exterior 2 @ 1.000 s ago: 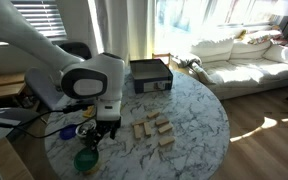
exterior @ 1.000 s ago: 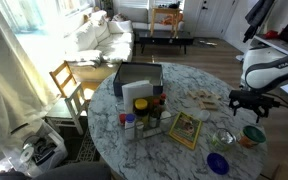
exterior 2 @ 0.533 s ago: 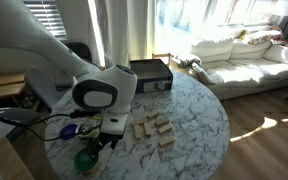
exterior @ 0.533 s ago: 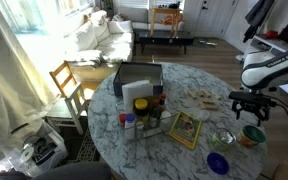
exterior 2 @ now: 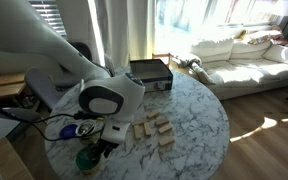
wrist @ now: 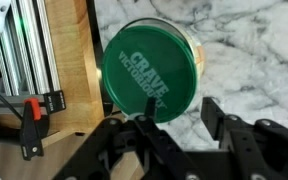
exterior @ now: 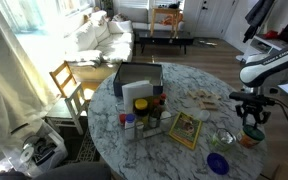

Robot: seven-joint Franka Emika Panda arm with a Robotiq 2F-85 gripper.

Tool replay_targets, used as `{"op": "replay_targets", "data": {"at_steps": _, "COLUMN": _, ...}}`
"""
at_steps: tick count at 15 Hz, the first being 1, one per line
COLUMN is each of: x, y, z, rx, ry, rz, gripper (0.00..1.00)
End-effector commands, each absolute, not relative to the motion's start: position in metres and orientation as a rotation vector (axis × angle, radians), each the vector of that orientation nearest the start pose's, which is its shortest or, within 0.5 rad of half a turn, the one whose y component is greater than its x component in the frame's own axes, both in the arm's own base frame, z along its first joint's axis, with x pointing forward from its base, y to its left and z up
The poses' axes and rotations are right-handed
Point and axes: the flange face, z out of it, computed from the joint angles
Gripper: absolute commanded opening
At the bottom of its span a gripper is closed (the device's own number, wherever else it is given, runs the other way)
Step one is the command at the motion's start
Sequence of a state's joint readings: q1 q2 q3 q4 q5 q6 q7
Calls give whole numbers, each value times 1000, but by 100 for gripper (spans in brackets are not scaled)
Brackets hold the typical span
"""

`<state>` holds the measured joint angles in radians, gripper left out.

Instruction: Take the lids off the cans than stack the cans

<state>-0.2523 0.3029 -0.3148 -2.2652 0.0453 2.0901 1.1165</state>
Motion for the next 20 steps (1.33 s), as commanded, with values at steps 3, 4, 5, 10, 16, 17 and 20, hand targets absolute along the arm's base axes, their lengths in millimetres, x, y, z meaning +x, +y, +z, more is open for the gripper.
{"op": "replay_targets", "data": {"at_steps": 3, "x": 408, "y": -276, "z": 213, "rx": -2070, "ry": 2494, "rz": 718, "gripper": 5}}
{"op": "replay_targets", "data": {"at_steps": 4, "x": 409, "y": -277, "z": 214, "rx": -2070, "ry": 2497, "rz": 710, "gripper": 0}}
{"op": "replay_targets", "data": {"at_steps": 5, "x": 411, "y": -276, "z": 217, "rx": -2076, "ry": 2497, "rz": 700, "gripper": 0}}
{"op": "replay_targets", "data": {"at_steps": 10, "x": 417, "y": -273, "z": 224, "rx": -2094, "ry": 2492, "rz": 669, "gripper": 0}}
{"op": "replay_targets", "data": {"at_steps": 16, "x": 421, "y": -272, "z": 235, "rx": -2126, "ry": 2463, "rz": 631, "gripper": 0}}
{"op": "replay_targets", "data": {"at_steps": 17, "x": 421, "y": -272, "z": 236, "rx": -2132, "ry": 2455, "rz": 627, "gripper": 0}}
{"op": "replay_targets", "data": {"at_steps": 20, "x": 421, "y": -271, "z": 235, "rx": -2146, "ry": 2436, "rz": 626, "gripper": 18}}
